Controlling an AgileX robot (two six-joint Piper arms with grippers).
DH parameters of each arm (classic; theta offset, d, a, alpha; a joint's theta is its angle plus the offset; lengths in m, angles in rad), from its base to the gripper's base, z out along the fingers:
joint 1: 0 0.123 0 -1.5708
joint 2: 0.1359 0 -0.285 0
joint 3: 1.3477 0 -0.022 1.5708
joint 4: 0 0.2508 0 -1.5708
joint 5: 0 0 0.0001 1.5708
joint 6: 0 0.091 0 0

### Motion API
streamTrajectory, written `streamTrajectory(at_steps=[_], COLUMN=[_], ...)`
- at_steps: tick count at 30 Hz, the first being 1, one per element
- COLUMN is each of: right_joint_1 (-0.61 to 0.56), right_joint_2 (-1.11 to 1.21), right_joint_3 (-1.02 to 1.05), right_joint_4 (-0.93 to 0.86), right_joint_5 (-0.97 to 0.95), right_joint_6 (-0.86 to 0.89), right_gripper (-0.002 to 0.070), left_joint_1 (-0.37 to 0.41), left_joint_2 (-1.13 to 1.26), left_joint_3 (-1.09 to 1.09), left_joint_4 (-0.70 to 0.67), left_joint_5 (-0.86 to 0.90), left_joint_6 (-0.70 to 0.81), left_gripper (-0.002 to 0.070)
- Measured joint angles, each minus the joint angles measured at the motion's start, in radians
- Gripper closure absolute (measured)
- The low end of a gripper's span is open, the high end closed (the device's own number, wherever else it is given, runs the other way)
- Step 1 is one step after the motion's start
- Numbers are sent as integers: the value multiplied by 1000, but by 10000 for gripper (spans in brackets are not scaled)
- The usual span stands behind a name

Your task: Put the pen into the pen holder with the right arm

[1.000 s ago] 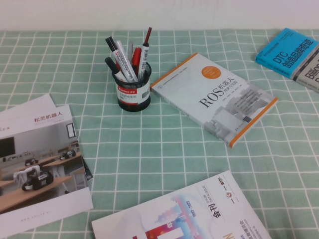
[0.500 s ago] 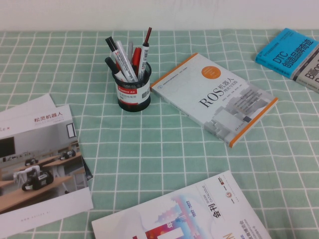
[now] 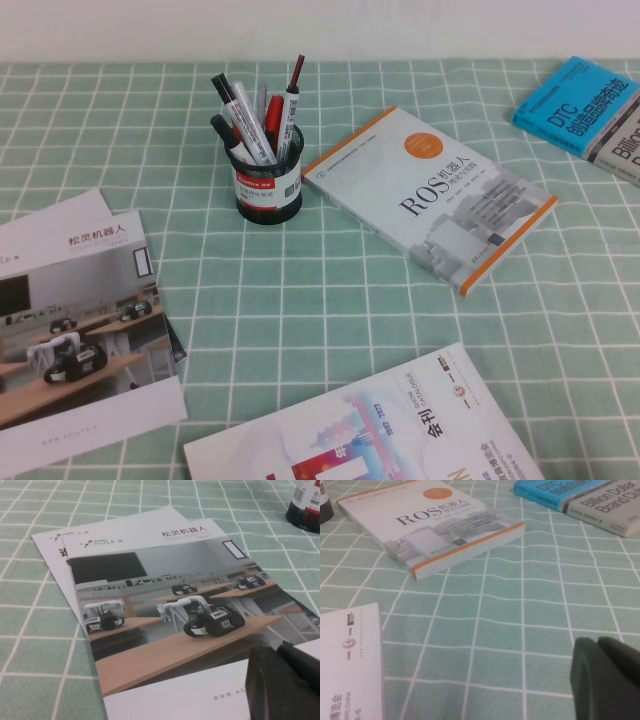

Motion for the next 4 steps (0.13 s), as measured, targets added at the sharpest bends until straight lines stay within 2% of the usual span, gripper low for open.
streamTrajectory(at_steps=[4], right_joint_1=[0], right_joint_2=[0], right_joint_3=[0], right_joint_4=[0], right_joint_5=[0], right_joint_6=[0], right_gripper=[695], left_joint_1=[0], left_joint_2=[0], left_joint_3=[0], left_joint_4=[0], left_joint_5=[0], left_joint_6=[0], left_gripper=[680])
